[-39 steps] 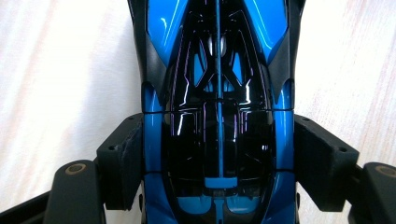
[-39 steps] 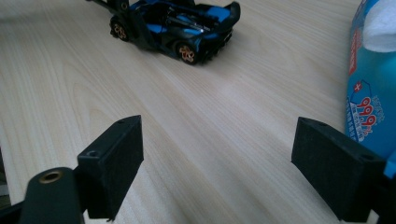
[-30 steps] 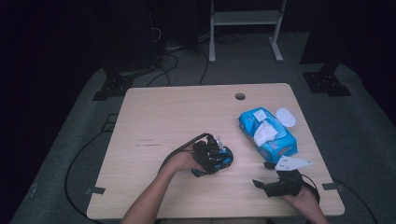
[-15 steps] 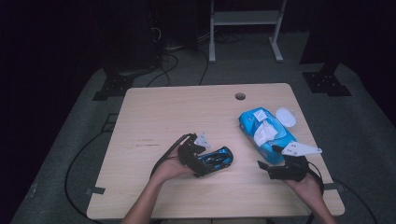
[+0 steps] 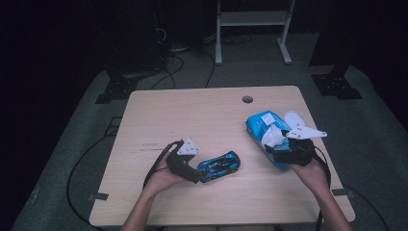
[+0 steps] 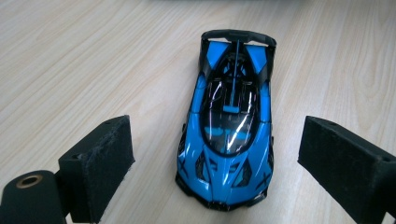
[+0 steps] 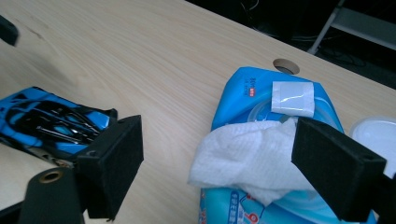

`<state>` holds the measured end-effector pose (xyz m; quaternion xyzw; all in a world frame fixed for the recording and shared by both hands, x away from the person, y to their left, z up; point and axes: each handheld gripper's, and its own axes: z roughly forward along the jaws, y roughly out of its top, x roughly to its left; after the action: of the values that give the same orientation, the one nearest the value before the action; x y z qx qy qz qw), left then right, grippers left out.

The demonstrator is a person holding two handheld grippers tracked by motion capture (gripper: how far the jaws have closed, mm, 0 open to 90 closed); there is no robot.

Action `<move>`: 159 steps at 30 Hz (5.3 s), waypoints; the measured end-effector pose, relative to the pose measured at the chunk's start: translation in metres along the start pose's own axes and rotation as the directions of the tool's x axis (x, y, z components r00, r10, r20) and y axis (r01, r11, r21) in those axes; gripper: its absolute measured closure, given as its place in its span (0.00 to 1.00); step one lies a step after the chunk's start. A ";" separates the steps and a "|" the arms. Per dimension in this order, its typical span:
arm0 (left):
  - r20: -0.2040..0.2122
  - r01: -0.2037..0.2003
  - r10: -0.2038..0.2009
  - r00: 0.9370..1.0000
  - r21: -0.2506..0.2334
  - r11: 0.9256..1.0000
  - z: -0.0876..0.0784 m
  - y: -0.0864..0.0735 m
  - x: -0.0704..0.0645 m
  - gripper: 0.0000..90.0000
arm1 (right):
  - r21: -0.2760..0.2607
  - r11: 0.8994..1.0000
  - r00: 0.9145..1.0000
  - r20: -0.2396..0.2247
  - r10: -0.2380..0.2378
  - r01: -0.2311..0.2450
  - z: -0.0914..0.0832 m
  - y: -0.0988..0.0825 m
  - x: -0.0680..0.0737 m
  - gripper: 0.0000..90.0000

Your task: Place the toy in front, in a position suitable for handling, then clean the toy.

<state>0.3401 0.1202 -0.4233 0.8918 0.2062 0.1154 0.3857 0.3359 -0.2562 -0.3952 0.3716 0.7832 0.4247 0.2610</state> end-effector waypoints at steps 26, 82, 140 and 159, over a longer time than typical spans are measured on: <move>-0.045 0.030 -0.031 0.998 -0.031 0.999 -0.006 -0.012 0.009 0.08 | 0.134 0.991 0.990 0.143 0.010 -0.029 0.049 -0.004 -0.018 0.85; 0.048 -0.011 0.008 0.999 0.061 0.998 0.029 -0.024 0.002 0.08 | 0.143 0.983 0.913 -0.404 -0.046 0.113 0.103 0.025 0.119 0.72; 0.062 -0.049 0.045 0.997 0.077 0.996 0.048 -0.024 -0.006 0.27 | 0.066 0.995 0.960 -0.275 -0.058 0.079 0.082 -0.013 0.102 0.90; 0.061 -0.032 0.028 0.998 0.063 0.997 0.048 -0.025 -0.006 0.28 | 0.026 0.983 0.977 -0.118 -0.180 0.184 0.079 -0.012 0.107 0.89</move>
<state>0.3449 0.1020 -0.4749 0.9098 0.1847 0.0874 0.3612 0.3260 -0.1376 -0.4552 0.2780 0.8354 0.4053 0.2462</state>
